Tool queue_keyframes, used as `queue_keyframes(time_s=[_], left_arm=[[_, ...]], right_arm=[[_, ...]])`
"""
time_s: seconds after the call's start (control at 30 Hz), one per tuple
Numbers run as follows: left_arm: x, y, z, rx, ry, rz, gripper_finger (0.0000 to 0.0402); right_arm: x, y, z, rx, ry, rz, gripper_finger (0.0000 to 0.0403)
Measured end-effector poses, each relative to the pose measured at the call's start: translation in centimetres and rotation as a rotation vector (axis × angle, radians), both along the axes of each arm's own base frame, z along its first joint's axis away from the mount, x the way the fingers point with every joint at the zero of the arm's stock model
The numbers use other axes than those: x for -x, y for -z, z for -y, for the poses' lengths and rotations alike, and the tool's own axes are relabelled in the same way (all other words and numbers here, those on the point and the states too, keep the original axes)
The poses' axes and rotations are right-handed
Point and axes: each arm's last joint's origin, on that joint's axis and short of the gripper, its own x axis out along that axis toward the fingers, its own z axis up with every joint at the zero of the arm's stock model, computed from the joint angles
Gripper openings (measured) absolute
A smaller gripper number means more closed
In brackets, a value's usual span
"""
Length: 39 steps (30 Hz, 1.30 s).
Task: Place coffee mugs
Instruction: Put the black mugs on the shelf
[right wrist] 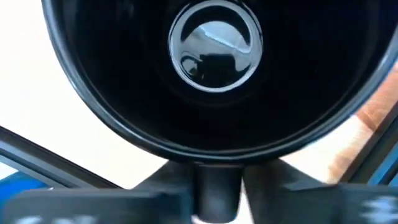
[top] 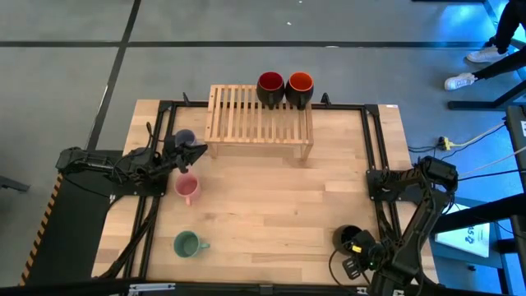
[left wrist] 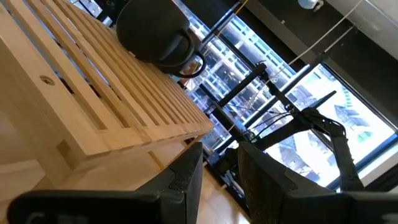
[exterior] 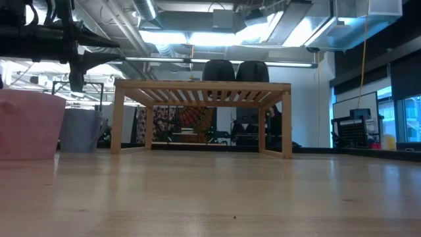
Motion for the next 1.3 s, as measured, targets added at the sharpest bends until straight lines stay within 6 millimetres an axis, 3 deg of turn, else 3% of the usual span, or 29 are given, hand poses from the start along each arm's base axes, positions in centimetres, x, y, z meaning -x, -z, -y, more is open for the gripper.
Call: queue_keyframes(time_s=[0.07, 0.3, 0.53, 0.7, 0.93, 1.3], left_arm=[[0.0, 0.0, 0.0, 0.000, 0.000, 0.000, 0.0097], [0.0, 0.0, 0.0, 0.000, 0.000, 0.000, 0.0097], [0.0, 0.0, 0.0, 0.001, 0.002, 0.000, 0.0097], [0.0, 0.0, 0.0, 0.000, 0.014, 0.001, 0.0097], [0.0, 0.0, 0.0, 0.000, 0.015, 0.002, 0.0097], [0.0, 0.0, 0.0, -0.002, 0.014, 0.002, 0.0097]], right_arm=[[0.0, 0.0, 0.0, -0.002, -0.014, 0.001, 0.0049], [-0.7, -0.8, 0.0, 0.004, -0.004, 0.005, 0.0046], [-4.8, -4.3, 1.6, 0.075, 0.010, 0.062, 0.0046], [-9.8, -7.0, 4.7, 0.116, 0.005, 0.123, 0.0046], [-16.4, -11.2, 11.0, 0.175, 0.052, 0.257, 0.0046], [-21.6, -15.9, 19.9, 0.256, 0.098, 0.424, 0.0046]])
